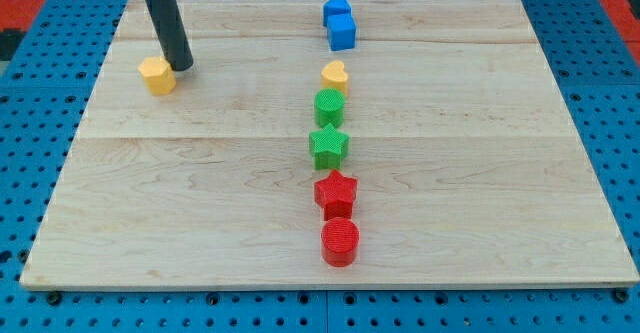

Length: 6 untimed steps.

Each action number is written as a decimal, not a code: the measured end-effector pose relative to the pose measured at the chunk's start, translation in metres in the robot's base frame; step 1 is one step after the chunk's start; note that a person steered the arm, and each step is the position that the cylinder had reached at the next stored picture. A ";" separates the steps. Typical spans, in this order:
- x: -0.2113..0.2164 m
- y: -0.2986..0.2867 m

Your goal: Slide the yellow heart towards the center right

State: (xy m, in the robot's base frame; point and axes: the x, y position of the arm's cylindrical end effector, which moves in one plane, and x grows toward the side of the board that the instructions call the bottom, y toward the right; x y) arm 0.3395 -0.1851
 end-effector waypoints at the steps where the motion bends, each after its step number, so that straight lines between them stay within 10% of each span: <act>1: 0.035 -0.017; 6: 0.013 0.268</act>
